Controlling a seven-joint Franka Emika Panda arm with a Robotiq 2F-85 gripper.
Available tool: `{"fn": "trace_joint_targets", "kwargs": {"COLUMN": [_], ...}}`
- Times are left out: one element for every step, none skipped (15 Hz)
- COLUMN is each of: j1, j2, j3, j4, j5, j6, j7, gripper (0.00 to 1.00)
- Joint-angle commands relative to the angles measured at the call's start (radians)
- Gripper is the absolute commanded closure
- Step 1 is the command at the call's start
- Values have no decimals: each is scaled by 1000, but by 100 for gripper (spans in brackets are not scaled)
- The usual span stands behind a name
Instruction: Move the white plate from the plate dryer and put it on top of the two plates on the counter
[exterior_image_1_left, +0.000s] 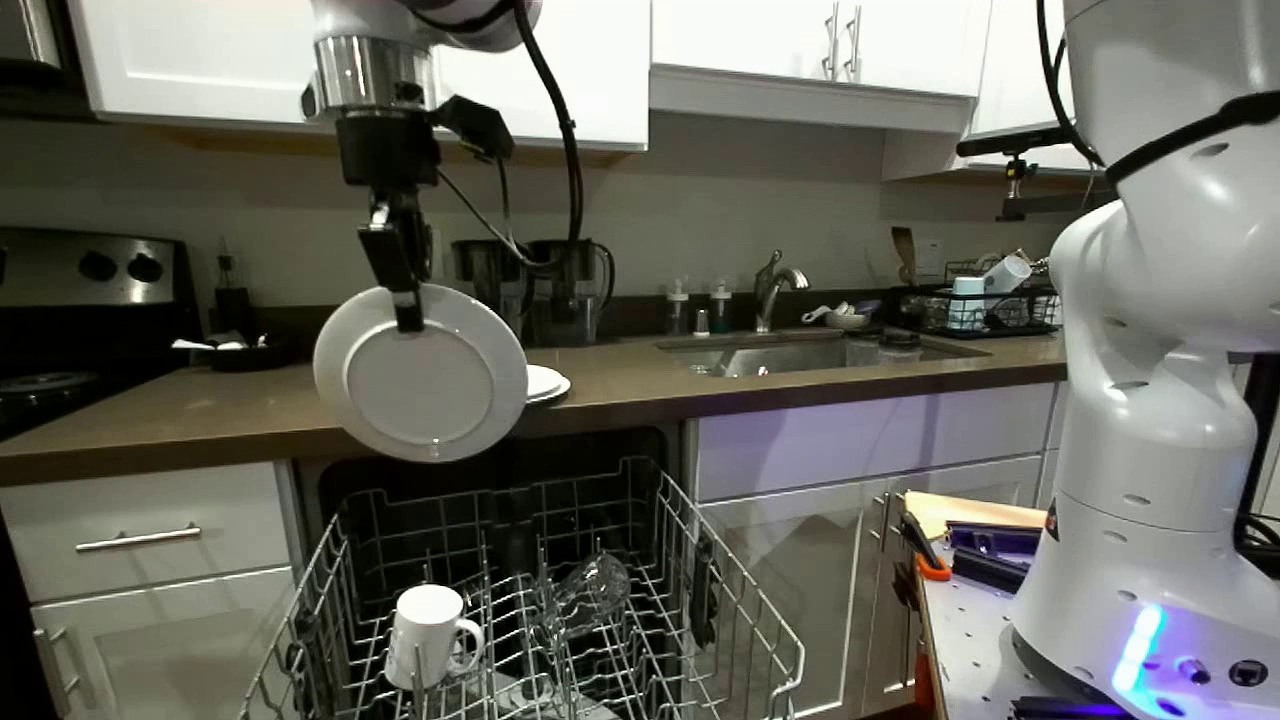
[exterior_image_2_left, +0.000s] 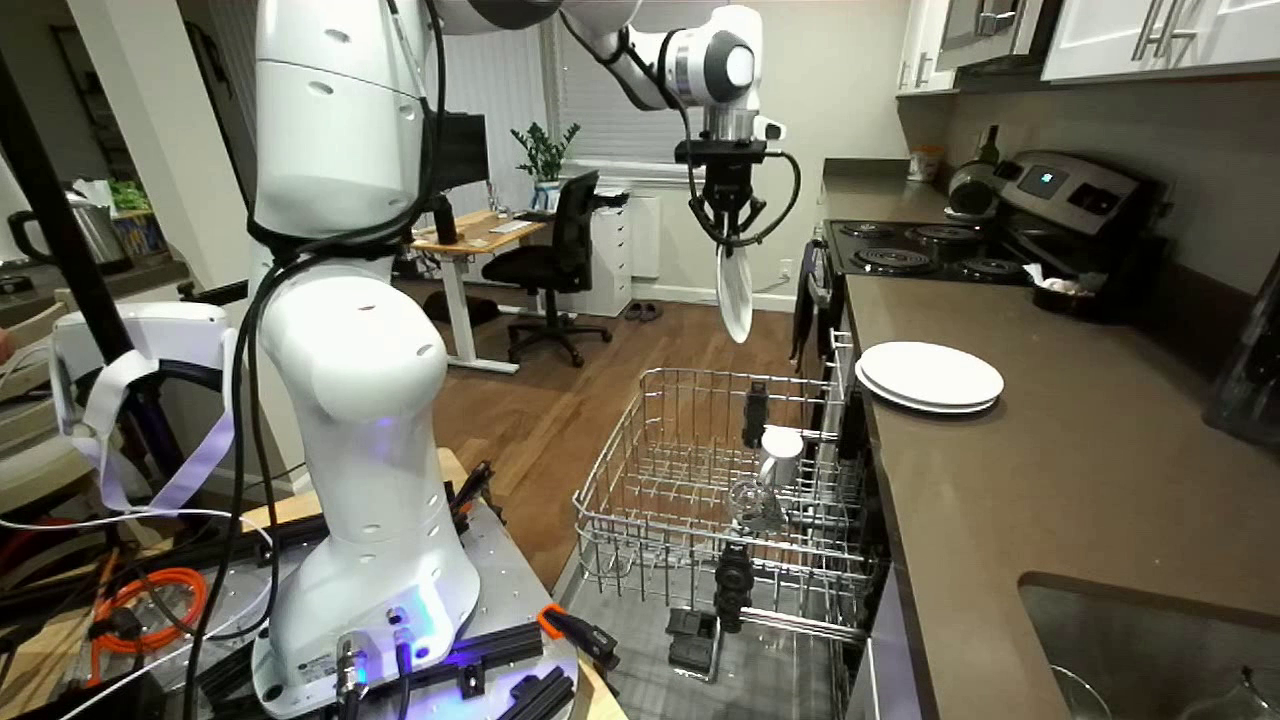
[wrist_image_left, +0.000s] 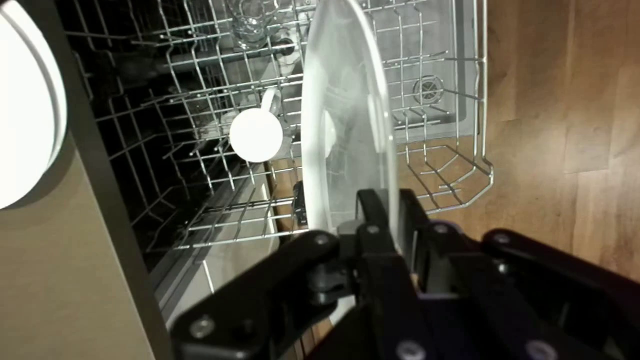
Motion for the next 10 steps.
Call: {"fn": "trace_joint_targets", "kwargs": {"j1": [32, 38, 43, 49, 52, 55, 57, 57, 56, 55], "j2": [-105, -119, -132, -141, -146, -149, -148, -148, -144, -140], "j3": [-3, -2, 0, 1, 1, 2, 1, -1, -2, -5], "j4": [-79, -87, -98, -110, -122, -124, -132, -136, -138, -140], "j5": [-89, -115, -132, -157, -178, -194, -217, -236, -254, -273], "j6": [46, 55, 65, 82, 101, 107, 124, 134, 144, 153], "j7": [75, 94, 105, 122, 139, 147, 163, 176, 188, 201], "gripper": [93, 93, 93, 93, 94, 94, 94, 94, 94, 94]}}
